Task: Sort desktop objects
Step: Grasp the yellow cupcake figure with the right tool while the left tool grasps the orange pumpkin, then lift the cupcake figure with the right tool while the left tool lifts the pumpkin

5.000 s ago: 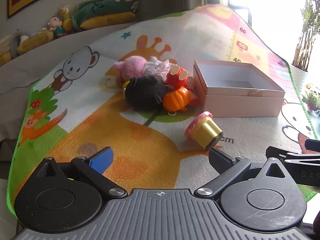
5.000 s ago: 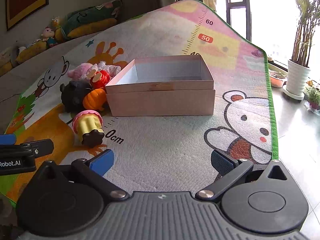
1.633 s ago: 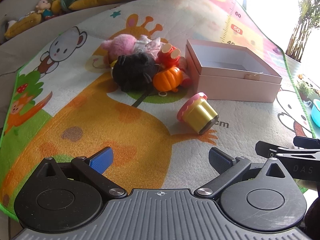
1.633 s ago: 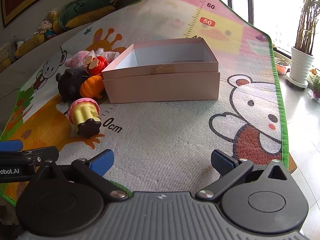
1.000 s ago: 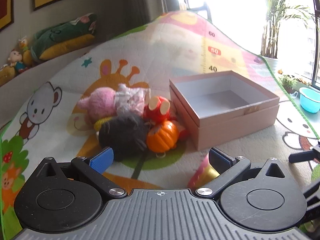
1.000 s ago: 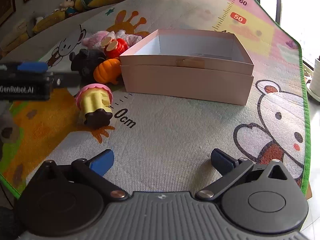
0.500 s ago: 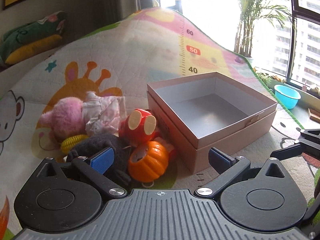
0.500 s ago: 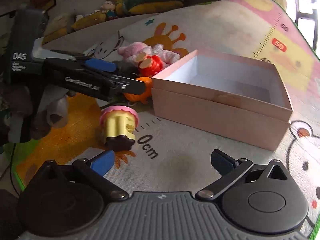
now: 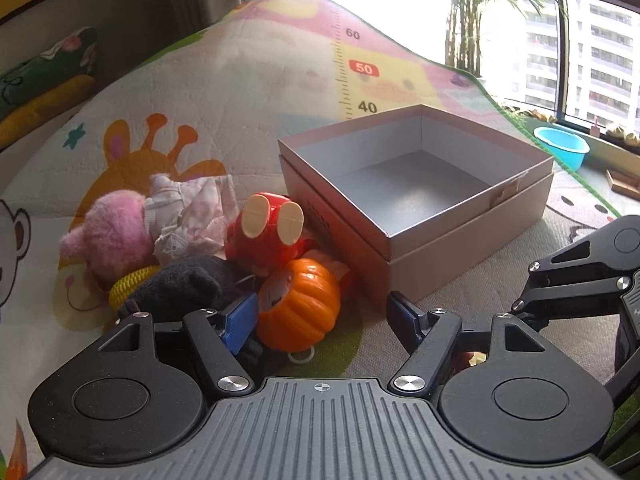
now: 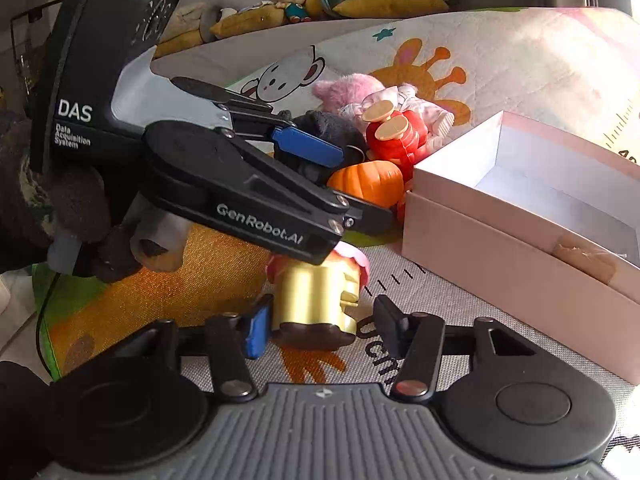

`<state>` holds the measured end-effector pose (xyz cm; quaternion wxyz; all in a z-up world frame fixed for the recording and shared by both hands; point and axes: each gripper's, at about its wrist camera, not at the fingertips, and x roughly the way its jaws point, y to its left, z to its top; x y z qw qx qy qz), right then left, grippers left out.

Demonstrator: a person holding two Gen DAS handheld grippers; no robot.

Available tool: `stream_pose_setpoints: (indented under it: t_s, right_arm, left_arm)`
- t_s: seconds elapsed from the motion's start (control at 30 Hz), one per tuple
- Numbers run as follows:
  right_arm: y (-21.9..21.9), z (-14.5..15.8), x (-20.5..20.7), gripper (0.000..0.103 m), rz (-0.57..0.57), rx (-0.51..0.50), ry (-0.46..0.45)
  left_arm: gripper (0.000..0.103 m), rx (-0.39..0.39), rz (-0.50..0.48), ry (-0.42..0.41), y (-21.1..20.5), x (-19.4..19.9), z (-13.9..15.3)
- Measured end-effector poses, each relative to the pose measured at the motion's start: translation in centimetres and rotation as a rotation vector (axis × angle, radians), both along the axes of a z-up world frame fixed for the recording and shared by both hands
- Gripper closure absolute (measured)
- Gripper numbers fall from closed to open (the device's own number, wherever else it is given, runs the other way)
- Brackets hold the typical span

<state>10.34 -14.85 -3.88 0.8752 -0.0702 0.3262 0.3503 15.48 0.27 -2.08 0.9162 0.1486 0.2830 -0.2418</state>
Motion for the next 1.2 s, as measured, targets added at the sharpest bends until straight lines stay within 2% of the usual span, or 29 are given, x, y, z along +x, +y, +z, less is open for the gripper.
stream_pose_setpoints:
  t_s: [0.03, 0.13, 0.33, 0.47, 0.7, 0.77, 0.83, 1.03, 1.2]
  right_arm:
    - [-0.2, 0.1, 0.1, 0.061, 0.003, 0.007, 0.007]
    - [-0.9, 0.1, -0.1, 0.061, -0.007, -0.003, 0.007]
    - [-3.3, 0.6, -0.3, 0.061, -0.076, -0.034, 0.017]
    - [-5.2, 0.8, -0.1, 0.061, -0.142, -0.046, 0.026]
    - [-7.8, 1.1, 0.7, 0.061, -0.263, -0.031, 0.041]
    - [-8.0, 1.1, 0.6, 0.061, -0.268, -0.031, 0.041]
    - [-8.1, 1.1, 0.5, 0.061, -0.265, -0.031, 0.041]
    - [-8.1, 0.9, 0.5, 0.061, -0.268, -0.017, 0.050]
    - [-7.9, 0.8, 0.1, 0.061, -0.268, -0.008, 0.049]
  left_arm:
    - [0.027, -0.001, -0.002, 0.001, -0.1, 0.1, -0.1]
    - [0.022, -0.005, -0.009, 0.004, -0.4, 0.5, -0.3]
    - [0.022, 0.010, -0.006, -0.008, -0.5, 0.8, -0.2]
    - [0.031, 0.034, 0.017, -0.006, -0.2, 1.0, -0.4]
    - [0.034, 0.096, 0.042, -0.073, -1.5, 1.1, -1.5]
    - [0.043, 0.135, 0.046, -0.102, -1.7, 0.9, -1.8]
    - [0.046, 0.166, 0.041, -0.122, -1.7, 0.6, -2.0]
    - [0.045, 0.231, 0.013, -0.142, -1.4, -0.7, -2.2]
    - [0.036, 0.232, -0.002, -0.107, -1.0, -1.5, -2.0]
